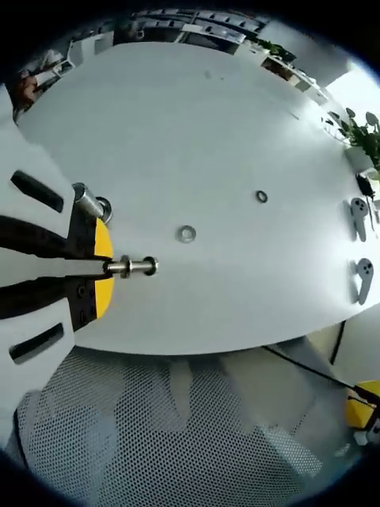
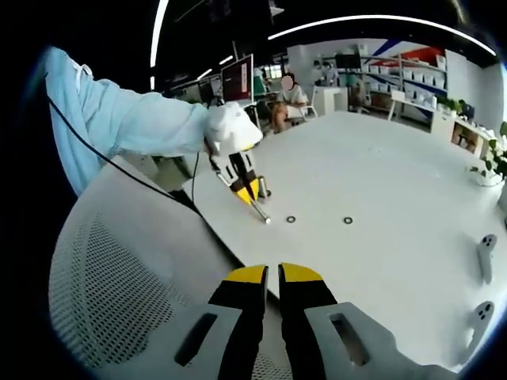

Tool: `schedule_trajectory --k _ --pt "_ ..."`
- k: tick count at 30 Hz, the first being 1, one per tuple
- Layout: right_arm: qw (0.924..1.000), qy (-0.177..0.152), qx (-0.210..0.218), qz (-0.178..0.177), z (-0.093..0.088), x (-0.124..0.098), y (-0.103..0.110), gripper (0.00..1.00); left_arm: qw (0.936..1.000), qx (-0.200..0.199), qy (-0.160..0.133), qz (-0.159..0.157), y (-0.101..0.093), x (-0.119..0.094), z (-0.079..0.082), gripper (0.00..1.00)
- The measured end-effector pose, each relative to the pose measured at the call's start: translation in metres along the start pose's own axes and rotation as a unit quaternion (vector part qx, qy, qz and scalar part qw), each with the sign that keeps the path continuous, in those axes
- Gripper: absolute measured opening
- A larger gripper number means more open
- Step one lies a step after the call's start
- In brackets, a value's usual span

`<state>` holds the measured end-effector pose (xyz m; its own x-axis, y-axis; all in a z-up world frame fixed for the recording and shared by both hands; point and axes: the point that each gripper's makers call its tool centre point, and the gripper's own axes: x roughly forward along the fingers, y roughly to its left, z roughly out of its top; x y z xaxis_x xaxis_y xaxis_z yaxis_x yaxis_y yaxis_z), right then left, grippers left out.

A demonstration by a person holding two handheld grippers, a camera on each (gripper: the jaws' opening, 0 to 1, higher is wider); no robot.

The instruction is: Place the washer onto the threaded stud by aligning its center hole with the stud, sliding it down to the base, and recovering from edge contact or off-axis alignment until the washer reaches the visible bottom stop.

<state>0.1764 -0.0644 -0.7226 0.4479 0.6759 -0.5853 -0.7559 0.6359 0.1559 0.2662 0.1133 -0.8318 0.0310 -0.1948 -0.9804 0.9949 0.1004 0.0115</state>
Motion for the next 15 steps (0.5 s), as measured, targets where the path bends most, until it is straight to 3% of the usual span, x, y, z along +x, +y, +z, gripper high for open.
schedule_trajectory --k 15 --pt "0.9993 -0.026 -0.007 0.027 0.008 0.0 0.009 0.08 0.995 0.035 0.09 -0.022 -0.002 0.002 0.035 0.03"
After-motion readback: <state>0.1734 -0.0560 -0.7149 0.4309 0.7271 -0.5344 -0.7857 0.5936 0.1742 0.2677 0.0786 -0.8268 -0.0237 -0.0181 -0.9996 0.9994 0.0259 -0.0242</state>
